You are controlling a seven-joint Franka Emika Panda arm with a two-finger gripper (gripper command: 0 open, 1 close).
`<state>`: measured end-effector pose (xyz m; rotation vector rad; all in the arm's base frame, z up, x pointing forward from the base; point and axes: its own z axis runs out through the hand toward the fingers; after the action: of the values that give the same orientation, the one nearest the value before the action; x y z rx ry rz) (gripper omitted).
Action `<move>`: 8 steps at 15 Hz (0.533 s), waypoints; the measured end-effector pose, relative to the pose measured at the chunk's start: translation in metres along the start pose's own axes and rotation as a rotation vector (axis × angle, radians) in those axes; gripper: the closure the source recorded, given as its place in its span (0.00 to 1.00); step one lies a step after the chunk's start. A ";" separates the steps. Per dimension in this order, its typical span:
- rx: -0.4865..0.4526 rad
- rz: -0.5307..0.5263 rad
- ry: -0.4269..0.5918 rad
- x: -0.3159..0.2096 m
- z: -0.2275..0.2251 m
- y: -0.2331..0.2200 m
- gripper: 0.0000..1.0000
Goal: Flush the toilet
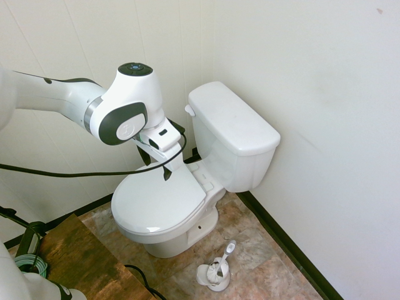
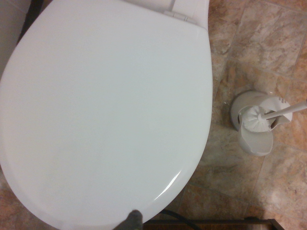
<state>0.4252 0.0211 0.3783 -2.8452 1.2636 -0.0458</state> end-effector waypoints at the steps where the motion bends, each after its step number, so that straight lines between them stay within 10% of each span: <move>1: 0.000 0.000 -0.001 0.000 0.000 0.000 0.00; 8: 0.039 -0.071 0.037 0.028 -0.020 -0.075 0.00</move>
<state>0.4983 0.0502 0.4011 -2.8673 1.1545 -0.1239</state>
